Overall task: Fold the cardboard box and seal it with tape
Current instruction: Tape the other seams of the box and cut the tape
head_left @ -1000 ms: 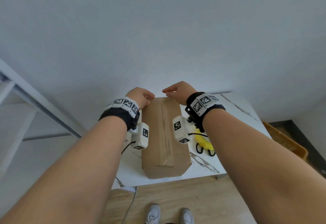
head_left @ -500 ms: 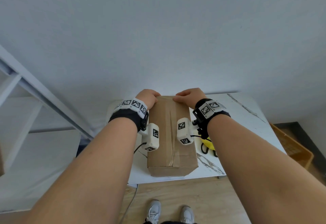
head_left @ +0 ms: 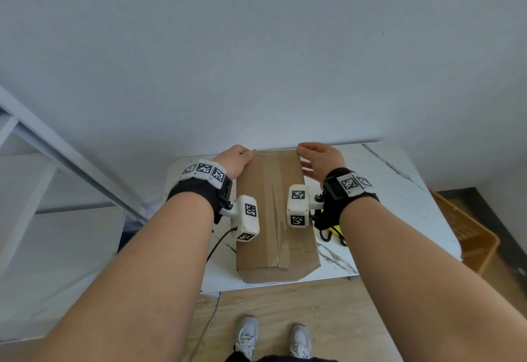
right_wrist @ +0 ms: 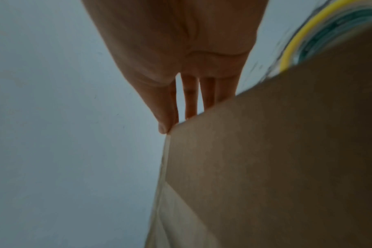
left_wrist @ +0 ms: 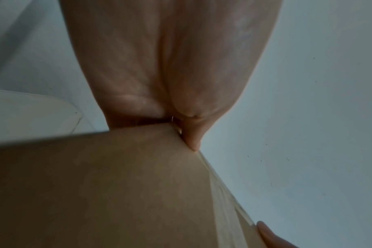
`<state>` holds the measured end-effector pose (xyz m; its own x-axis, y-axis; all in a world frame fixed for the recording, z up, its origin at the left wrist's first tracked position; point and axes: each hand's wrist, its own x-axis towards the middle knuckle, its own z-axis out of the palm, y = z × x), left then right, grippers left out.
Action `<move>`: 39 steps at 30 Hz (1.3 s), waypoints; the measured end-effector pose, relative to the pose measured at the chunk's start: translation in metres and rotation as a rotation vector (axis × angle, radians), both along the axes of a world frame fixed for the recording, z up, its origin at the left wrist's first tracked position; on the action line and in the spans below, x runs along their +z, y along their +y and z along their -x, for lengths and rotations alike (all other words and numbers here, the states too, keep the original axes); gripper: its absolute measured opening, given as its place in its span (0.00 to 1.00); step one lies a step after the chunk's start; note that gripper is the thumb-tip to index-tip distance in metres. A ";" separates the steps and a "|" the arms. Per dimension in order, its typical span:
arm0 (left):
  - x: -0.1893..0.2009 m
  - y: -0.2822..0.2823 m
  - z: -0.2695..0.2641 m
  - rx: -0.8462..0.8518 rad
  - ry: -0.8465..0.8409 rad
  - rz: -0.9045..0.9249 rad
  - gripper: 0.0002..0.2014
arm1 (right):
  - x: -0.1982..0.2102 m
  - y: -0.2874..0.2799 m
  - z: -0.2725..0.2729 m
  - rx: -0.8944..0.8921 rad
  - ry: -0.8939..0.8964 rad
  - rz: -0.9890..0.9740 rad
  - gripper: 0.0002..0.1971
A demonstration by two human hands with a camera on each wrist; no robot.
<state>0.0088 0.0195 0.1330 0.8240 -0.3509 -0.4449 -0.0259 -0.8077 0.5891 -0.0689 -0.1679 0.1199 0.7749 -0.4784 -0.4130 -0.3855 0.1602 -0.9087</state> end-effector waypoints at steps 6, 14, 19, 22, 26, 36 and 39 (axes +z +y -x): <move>-0.002 -0.004 0.000 0.025 -0.009 -0.010 0.19 | 0.004 -0.003 -0.010 0.079 0.142 0.536 0.10; 0.013 -0.020 0.007 0.086 -0.003 -0.153 0.19 | 0.014 0.005 -0.022 0.203 0.287 0.722 0.11; 0.013 -0.021 0.009 0.060 -0.061 -0.189 0.18 | 0.021 0.008 -0.024 0.244 0.388 0.741 0.12; 0.006 -0.018 0.004 0.110 -0.033 -0.116 0.15 | 0.016 0.005 -0.023 0.177 0.367 0.590 0.13; -0.004 -0.010 0.002 0.163 0.045 0.023 0.16 | 0.007 0.000 -0.015 0.081 0.288 0.271 0.12; 0.006 -0.007 -0.002 0.357 -0.017 0.024 0.20 | 0.029 0.012 -0.015 0.165 0.252 0.454 0.17; 0.008 0.006 -0.012 0.550 -0.040 0.036 0.22 | 0.034 0.010 -0.013 0.159 0.267 0.580 0.19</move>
